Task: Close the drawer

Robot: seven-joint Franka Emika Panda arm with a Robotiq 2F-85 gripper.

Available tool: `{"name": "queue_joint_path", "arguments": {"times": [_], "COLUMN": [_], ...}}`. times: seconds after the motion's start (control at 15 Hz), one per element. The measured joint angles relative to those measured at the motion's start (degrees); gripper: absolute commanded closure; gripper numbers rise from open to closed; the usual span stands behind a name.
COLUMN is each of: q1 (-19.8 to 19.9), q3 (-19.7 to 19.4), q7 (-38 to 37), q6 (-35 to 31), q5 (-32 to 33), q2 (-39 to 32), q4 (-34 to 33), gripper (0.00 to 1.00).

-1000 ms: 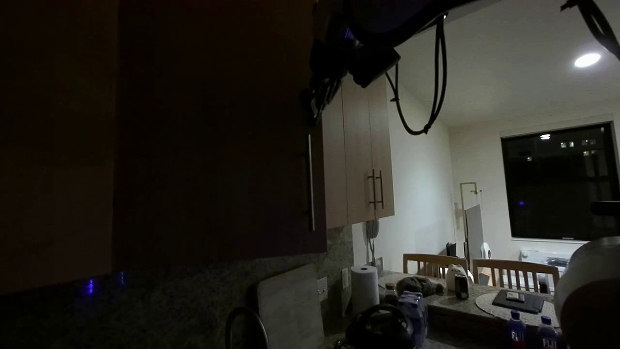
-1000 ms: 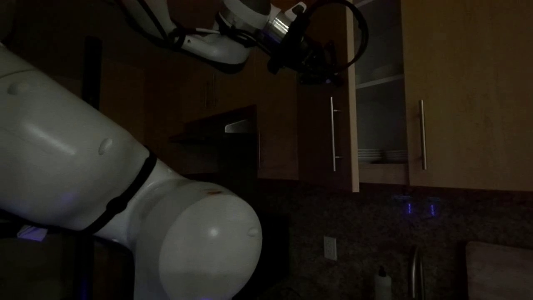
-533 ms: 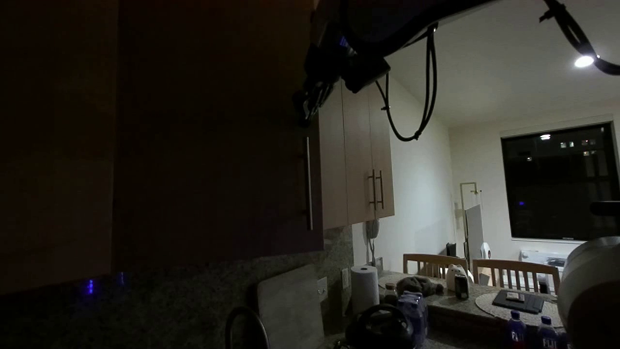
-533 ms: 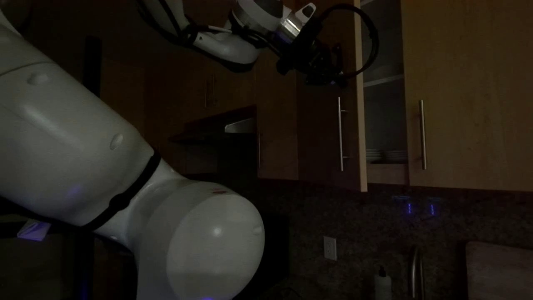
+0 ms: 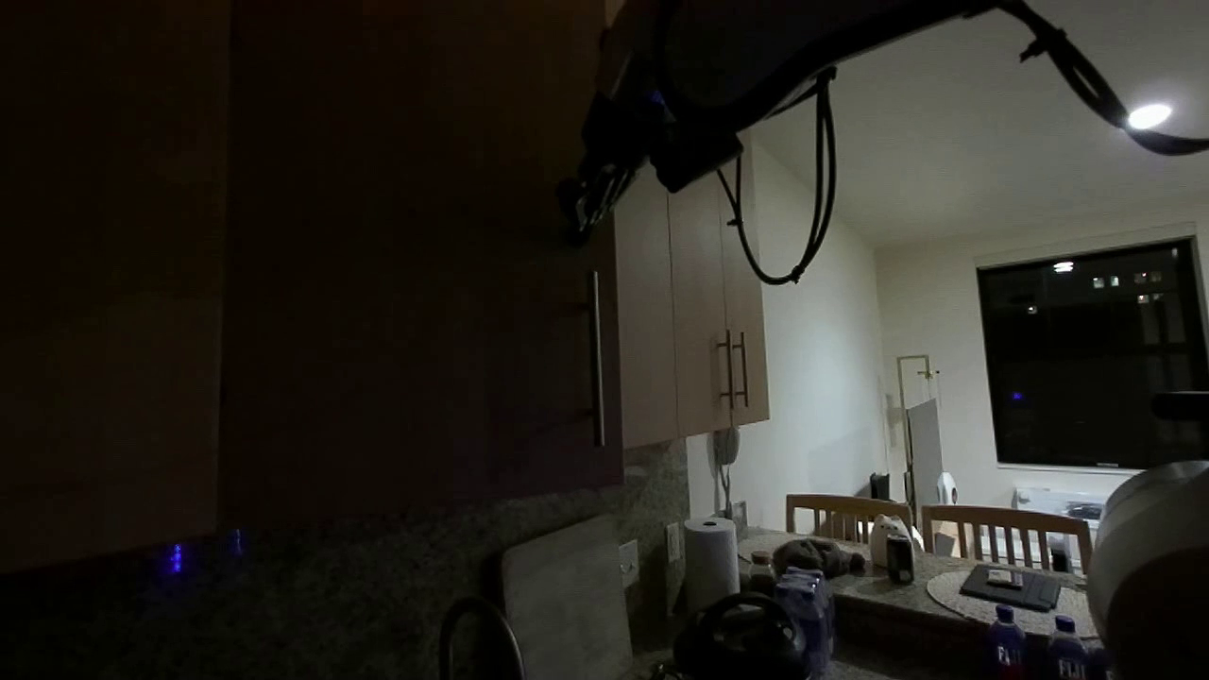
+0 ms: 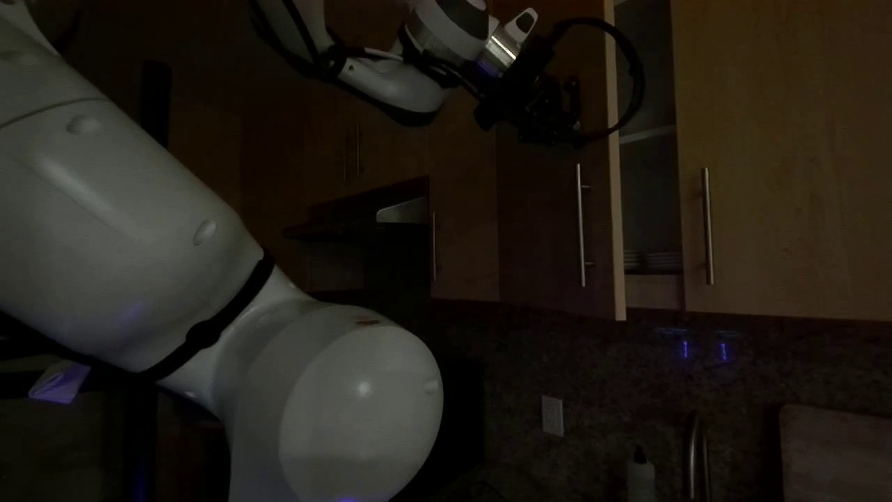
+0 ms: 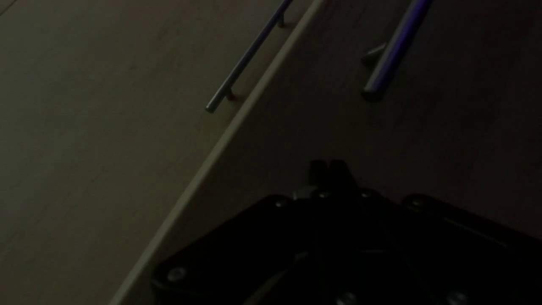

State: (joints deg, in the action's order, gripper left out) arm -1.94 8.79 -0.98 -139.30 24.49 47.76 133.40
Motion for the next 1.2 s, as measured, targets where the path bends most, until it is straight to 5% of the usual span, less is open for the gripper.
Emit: {"name": "queue_joint_path", "arguments": {"times": [1.2], "q1": [0.1], "q3": [-3.5], "q7": [1.2], "q6": [-5.2], "q5": [-3.9], "q2": [-6.7], "q4": [-3.6], "gripper": [0.94]}}
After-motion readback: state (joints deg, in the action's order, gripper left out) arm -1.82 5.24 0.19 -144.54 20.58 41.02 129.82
